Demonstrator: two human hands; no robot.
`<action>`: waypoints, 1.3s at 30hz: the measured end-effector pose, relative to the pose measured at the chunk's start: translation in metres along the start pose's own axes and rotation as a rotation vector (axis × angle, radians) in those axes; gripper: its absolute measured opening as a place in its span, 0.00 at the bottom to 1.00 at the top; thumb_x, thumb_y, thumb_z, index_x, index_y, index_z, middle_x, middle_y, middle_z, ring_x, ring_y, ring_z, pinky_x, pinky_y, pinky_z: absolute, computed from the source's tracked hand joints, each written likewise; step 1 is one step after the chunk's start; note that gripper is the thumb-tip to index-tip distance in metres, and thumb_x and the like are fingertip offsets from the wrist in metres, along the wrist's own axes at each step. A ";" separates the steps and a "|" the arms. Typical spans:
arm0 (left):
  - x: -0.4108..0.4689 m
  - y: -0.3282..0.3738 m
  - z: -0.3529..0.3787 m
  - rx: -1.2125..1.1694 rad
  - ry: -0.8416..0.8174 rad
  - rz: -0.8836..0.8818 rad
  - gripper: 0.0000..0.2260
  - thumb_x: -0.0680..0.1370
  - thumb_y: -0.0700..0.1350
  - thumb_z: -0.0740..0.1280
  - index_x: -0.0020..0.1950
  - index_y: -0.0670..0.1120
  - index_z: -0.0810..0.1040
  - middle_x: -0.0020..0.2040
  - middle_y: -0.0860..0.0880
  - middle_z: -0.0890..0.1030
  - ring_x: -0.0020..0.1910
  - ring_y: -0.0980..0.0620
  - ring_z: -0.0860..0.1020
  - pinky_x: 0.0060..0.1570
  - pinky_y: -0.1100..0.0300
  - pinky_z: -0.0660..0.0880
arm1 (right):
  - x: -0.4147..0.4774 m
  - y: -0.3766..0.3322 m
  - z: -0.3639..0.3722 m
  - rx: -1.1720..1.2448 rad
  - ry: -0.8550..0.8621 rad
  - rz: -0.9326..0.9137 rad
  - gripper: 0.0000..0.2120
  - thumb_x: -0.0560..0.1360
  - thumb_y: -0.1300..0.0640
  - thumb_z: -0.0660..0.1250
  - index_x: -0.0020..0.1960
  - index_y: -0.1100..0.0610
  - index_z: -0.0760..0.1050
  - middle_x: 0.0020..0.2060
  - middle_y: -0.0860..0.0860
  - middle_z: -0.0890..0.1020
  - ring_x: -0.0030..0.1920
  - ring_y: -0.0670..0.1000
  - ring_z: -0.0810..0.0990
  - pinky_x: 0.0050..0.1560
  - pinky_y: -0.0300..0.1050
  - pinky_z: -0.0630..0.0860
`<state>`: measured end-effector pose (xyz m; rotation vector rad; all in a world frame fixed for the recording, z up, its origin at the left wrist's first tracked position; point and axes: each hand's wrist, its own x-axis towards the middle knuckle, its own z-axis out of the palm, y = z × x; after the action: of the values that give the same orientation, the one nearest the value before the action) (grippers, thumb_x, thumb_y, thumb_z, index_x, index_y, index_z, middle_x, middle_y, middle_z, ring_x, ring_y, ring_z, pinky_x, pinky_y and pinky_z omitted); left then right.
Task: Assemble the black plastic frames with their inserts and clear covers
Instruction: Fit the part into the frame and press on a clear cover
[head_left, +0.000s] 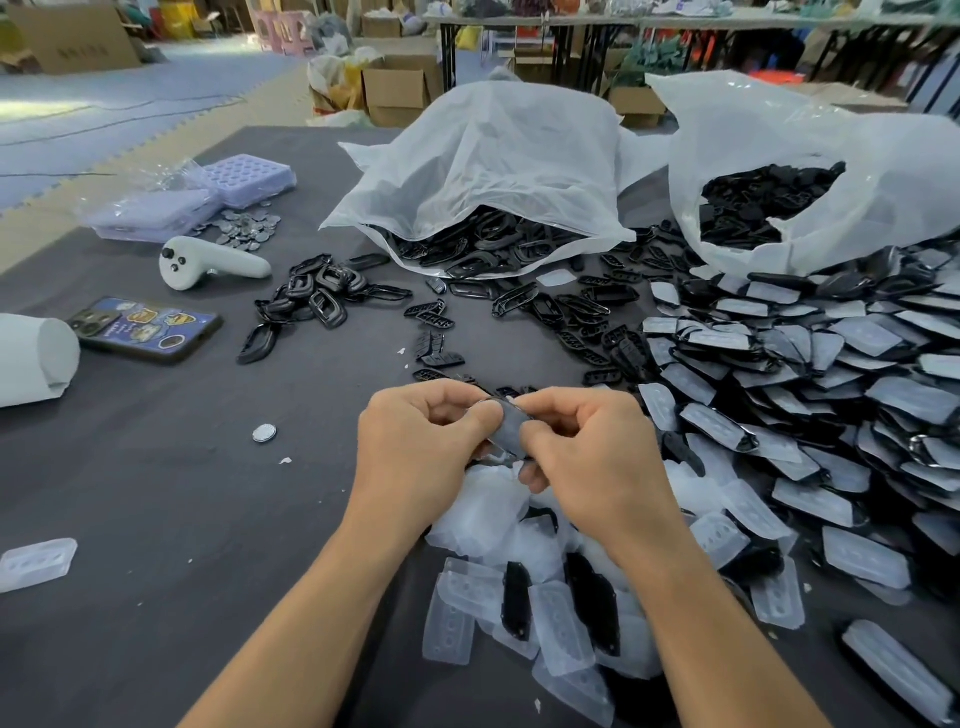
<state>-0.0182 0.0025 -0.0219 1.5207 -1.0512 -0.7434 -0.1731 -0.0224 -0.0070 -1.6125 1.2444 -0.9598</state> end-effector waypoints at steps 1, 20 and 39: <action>0.000 -0.001 0.001 0.003 0.032 -0.004 0.07 0.75 0.44 0.78 0.41 0.56 0.87 0.33 0.51 0.86 0.31 0.53 0.85 0.34 0.60 0.80 | 0.000 0.000 0.001 -0.039 0.031 -0.036 0.11 0.75 0.62 0.71 0.49 0.46 0.86 0.36 0.44 0.87 0.34 0.44 0.85 0.41 0.43 0.83; 0.033 -0.014 -0.014 0.136 0.338 -0.010 0.05 0.72 0.57 0.72 0.46 0.65 0.84 0.38 0.66 0.85 0.39 0.64 0.83 0.50 0.55 0.81 | 0.092 -0.015 -0.094 -0.653 0.290 0.132 0.18 0.73 0.54 0.74 0.63 0.51 0.81 0.49 0.49 0.86 0.48 0.52 0.82 0.45 0.43 0.76; 0.166 -0.039 -0.040 0.747 0.203 0.212 0.27 0.76 0.35 0.66 0.75 0.49 0.76 0.78 0.47 0.72 0.81 0.46 0.61 0.82 0.54 0.52 | 0.164 0.004 0.019 -0.980 -0.018 -0.049 0.16 0.76 0.62 0.66 0.63 0.56 0.78 0.55 0.56 0.84 0.59 0.59 0.80 0.64 0.51 0.72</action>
<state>0.0937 -0.1306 -0.0378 2.0075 -1.3880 -0.0207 -0.1228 -0.1794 -0.0061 -2.3699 1.8102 -0.3279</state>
